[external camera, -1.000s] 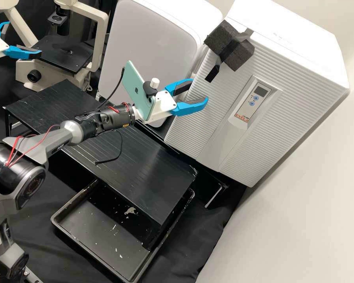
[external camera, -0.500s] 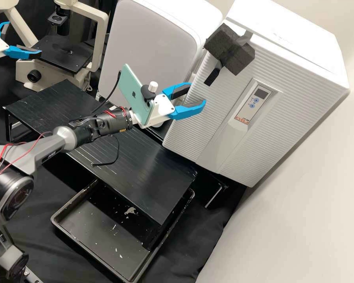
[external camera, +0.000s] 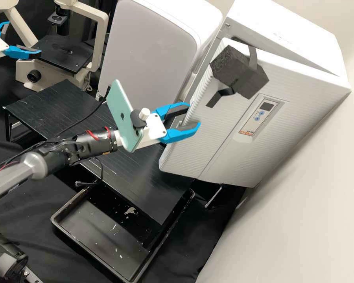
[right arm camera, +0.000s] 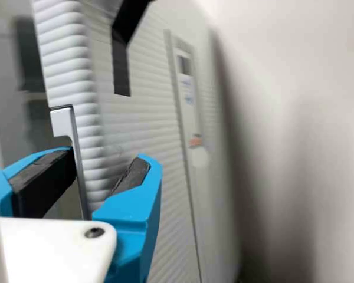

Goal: Open the incubator door

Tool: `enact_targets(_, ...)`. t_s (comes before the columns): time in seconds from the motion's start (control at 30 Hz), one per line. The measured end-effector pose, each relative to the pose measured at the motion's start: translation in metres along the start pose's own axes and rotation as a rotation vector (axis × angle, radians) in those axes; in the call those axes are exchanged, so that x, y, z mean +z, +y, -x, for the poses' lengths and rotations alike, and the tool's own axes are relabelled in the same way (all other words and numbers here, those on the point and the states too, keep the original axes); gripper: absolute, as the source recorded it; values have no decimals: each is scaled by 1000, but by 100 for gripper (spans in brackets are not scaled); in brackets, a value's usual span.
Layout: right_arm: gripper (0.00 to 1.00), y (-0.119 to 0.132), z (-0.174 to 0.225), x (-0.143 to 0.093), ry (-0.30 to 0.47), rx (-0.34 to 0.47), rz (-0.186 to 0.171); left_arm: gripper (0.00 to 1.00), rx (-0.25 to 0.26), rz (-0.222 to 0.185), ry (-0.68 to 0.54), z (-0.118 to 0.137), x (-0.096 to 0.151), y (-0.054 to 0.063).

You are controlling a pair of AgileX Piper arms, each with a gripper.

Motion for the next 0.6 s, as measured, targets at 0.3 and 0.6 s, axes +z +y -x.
enact_targets(0.3, 100, 30, 20, 10, -29, 131, -62, 100, 0, 0, 0, 0, 0, 0)
enact_targets(0.6, 100, 37, 30, 22, -22, 84, -84, 100, 0, 0, 0, 0, 0, 0)
